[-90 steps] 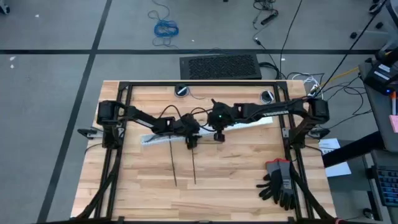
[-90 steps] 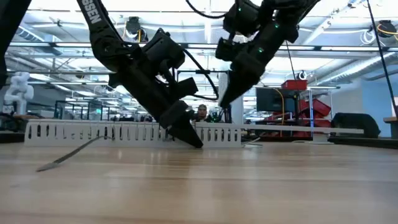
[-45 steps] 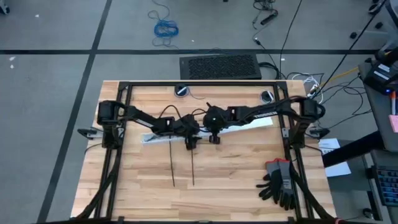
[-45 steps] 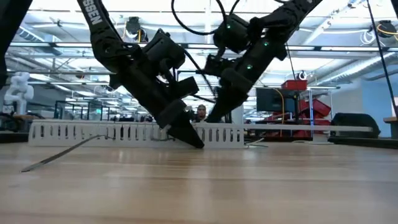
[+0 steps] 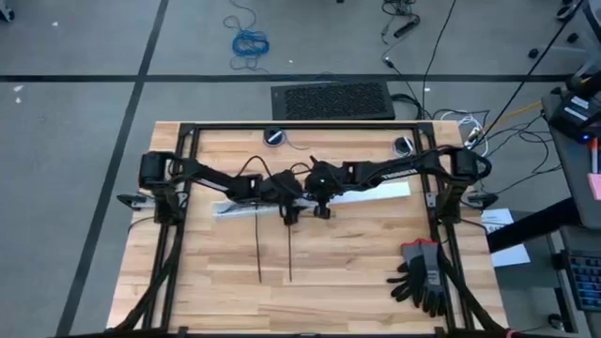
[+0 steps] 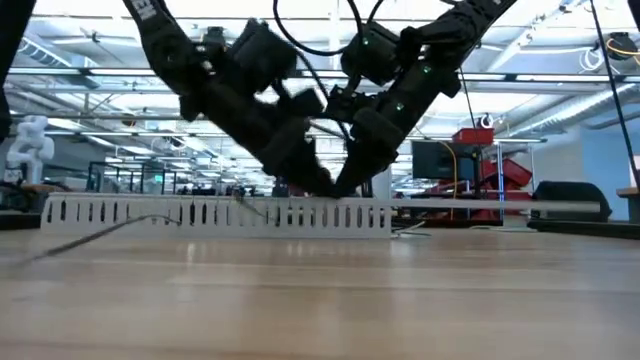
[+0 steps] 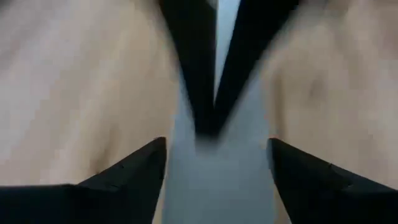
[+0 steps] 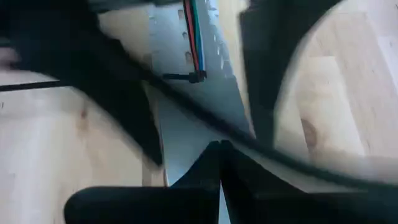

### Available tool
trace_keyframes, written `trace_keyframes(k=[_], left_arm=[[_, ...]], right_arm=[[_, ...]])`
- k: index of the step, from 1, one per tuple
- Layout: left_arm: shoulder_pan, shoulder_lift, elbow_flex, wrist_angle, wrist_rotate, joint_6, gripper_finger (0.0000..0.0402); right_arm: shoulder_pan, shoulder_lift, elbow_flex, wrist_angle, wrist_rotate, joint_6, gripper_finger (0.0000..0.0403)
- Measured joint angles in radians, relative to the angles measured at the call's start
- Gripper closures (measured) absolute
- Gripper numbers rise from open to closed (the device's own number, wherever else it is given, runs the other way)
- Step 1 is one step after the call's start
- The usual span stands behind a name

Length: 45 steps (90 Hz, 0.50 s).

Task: Ziptie cables
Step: Close the cable duct

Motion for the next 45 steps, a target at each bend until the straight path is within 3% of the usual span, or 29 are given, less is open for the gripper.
trace_keyframes(k=[11, 30, 45], left_arm=[[0.000, -0.007, -0.005, -0.019, 0.022, 0.020, 0.0097], [0.001, -0.071, -0.005, -0.286, -0.049, -0.037, 0.0088], [-0.001, -0.074, -0.029, -0.310, -0.055, -0.066, 0.0088]], right_arm=[[0.000, 0.000, 0.000, -0.002, 0.005, -0.001, 0.0403], [0.000, 0.001, -0.001, -0.003, 0.006, -0.002, 0.0403], [0.000, 0.001, -0.001, -0.004, 0.007, -0.006, 0.0403]])
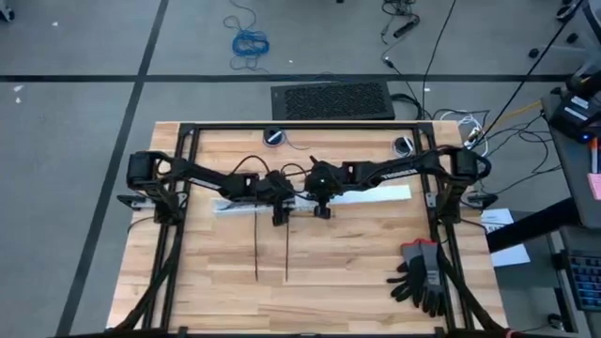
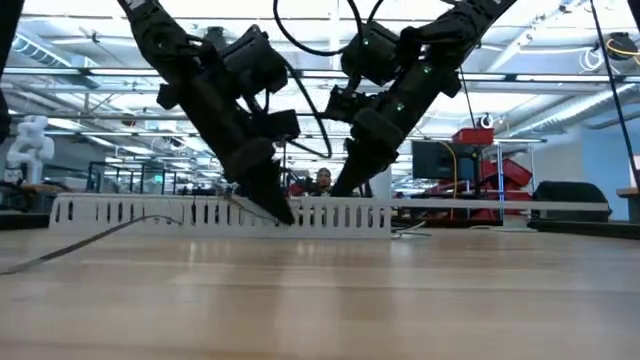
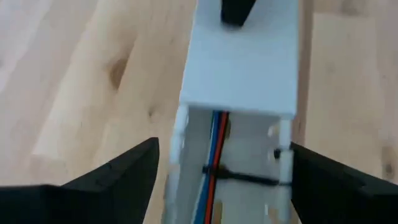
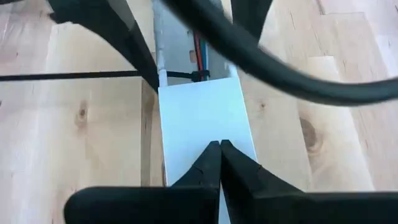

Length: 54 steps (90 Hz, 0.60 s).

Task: Ziptie cables
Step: Close the cable duct

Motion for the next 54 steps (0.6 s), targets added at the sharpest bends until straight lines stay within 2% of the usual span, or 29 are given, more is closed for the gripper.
trace_keyframes(k=[15, 33, 54], left_arm=[[-0.003, -0.001, -0.038, 0.048, -0.018, 0.010, 0.0093], [-0.009, 0.015, -0.098, 0.230, -0.020, 0.028, 0.0108], [-0.012, 0.016, -0.100, 0.267, -0.020, 0.027, 0.0110]], right_arm=[[0.000, 0.000, 0.000, 0.000, -0.001, -0.001, 0.0403], [0.000, 0.000, -0.001, -0.001, -0.002, -0.002, 0.0403], [0.000, 0.000, -0.001, -0.003, -0.002, 0.003, 0.0403]])
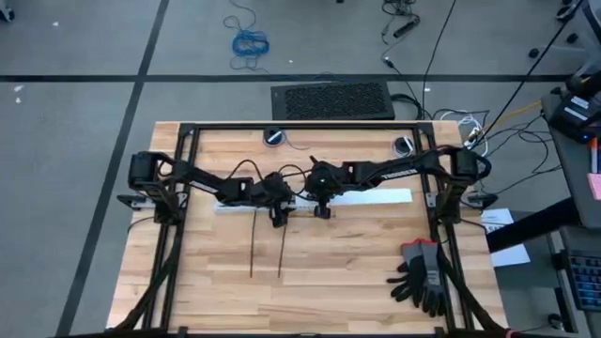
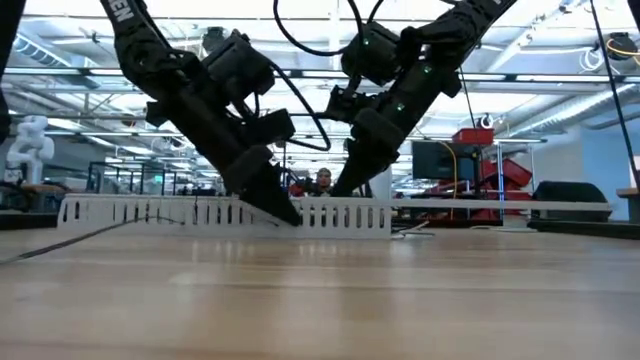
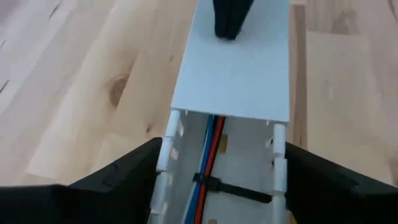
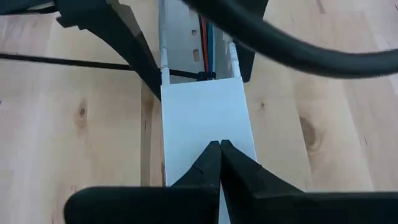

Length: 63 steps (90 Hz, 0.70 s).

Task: Ziptie cables
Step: Close the cable duct

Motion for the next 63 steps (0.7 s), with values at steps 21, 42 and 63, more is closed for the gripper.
trace_keyframes(k=[21, 42, 63], left_arm=[[-0.003, 0.033, 0.001, 0.003, -0.011, 0.001, 0.0114], [-0.008, 0.092, 0.005, 0.047, -0.021, -0.028, 0.0153], [-0.019, 0.088, 0.003, 0.058, -0.041, -0.028, 0.0159]], right_arm=[[0.000, 0.000, 0.000, 0.000, 0.000, 0.009, 0.0403], [0.000, 0.000, 0.000, -0.001, 0.004, 0.015, 0.0403], [0.012, 0.000, 0.000, -0.002, 0.011, 0.021, 0.0403]])
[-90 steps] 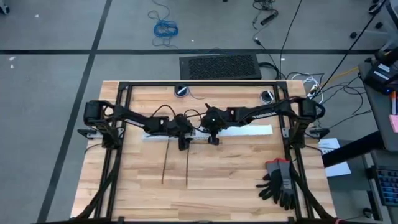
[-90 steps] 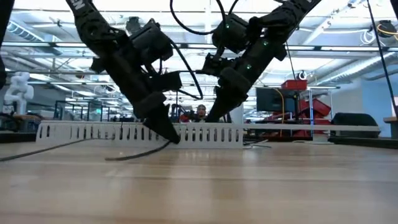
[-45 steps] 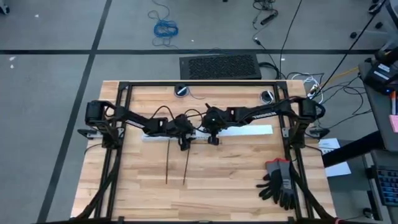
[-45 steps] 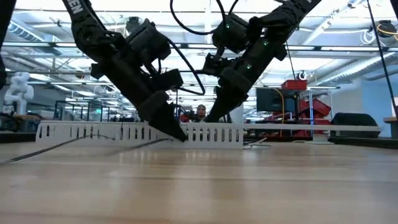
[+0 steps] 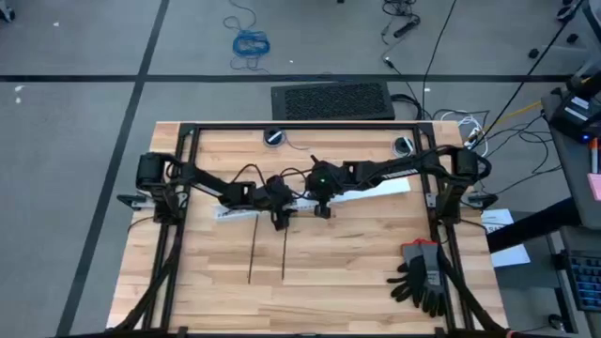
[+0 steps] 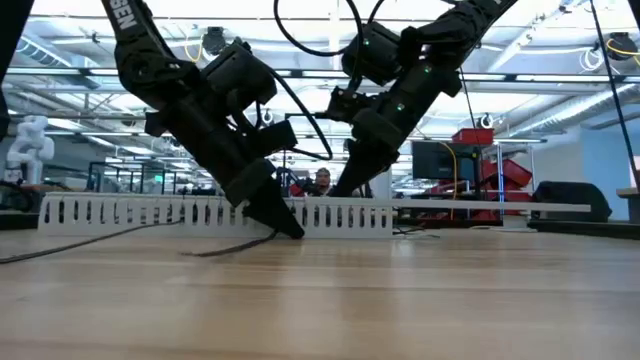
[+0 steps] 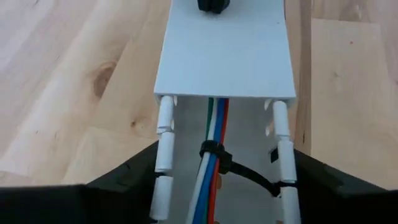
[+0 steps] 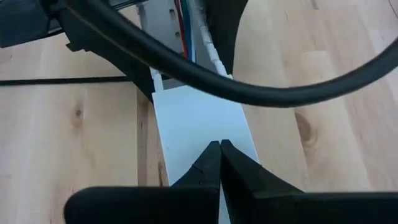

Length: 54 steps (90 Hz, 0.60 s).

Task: Ziptie cables
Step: Close the cable duct

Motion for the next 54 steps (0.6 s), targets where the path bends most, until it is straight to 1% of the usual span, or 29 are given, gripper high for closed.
trace_keyframes(k=[11, 25, 41, 49, 54], left_arm=[[0.000, 0.000, 0.000, 0.000, 0.000, 0.001, 0.0159], [0.000, 0.000, 0.000, 0.000, 0.000, 0.001, 0.0159], [0.001, 0.000, 0.000, -0.001, 0.002, 0.001, 0.0159], [0.001, 0.000, -0.001, -0.001, 0.005, 0.000, 0.0159], [0.001, 0.000, -0.001, -0.002, 0.005, 0.000, 0.0159]], right_arm=[[0.016, 0.000, -0.001, 0.020, 0.008, 0.006, 0.0403], [0.025, 0.007, -0.002, 0.114, -0.008, -0.012, 0.0403], [0.025, 0.073, 0.000, 0.235, -0.042, -0.026, 0.0403], [0.026, 0.084, 0.000, 0.241, -0.027, -0.033, 0.0403], [0.027, 0.066, 0.000, 0.236, -0.019, -0.046, 0.0403]])
